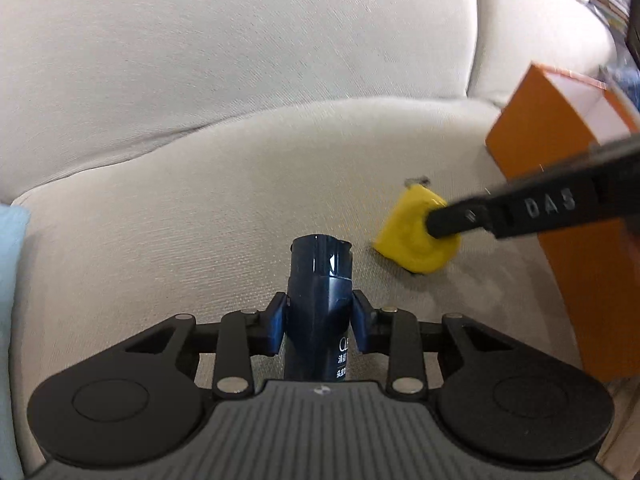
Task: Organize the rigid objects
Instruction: 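Grasp the blue shampoo bottle with the left tool while the right tool grasps the yellow tape measure, then carry the shampoo bottle and tape measure into the shoebox with both tools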
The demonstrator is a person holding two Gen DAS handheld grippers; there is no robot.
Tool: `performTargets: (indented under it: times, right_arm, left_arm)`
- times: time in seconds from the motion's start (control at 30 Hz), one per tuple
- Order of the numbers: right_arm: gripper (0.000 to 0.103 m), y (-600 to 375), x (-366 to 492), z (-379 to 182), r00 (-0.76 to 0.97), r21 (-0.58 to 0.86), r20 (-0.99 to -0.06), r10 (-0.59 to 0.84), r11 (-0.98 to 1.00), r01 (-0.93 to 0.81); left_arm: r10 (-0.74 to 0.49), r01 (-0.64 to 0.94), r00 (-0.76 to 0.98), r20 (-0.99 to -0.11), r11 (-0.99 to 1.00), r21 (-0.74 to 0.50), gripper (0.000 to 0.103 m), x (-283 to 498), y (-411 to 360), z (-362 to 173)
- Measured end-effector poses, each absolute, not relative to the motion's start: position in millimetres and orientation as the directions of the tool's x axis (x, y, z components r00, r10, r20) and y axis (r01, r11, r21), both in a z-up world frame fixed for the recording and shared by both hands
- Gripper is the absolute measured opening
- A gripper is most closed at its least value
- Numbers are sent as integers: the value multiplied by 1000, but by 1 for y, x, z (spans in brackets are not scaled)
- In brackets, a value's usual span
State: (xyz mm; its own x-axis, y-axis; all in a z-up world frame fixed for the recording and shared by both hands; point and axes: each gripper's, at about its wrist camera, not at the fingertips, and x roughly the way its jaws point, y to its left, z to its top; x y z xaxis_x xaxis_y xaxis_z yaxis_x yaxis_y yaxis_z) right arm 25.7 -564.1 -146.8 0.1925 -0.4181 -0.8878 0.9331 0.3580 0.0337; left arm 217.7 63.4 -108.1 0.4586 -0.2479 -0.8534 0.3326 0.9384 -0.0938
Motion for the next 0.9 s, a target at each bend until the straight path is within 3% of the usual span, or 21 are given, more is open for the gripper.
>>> performTargets:
  times: [0.43, 0.9]
  right_arm:
    - [21, -525, -4, -115, 237, 34, -842, -485, 391, 920]
    - [20, -471, -76, -12, 286, 49, -710, -643, 360, 932]
  left_arm:
    - [-309, 223, 599, -739, 951, -217, 36, 170, 51, -61]
    - [-522, 395, 640, -564, 853, -341, 36, 158, -11, 35]
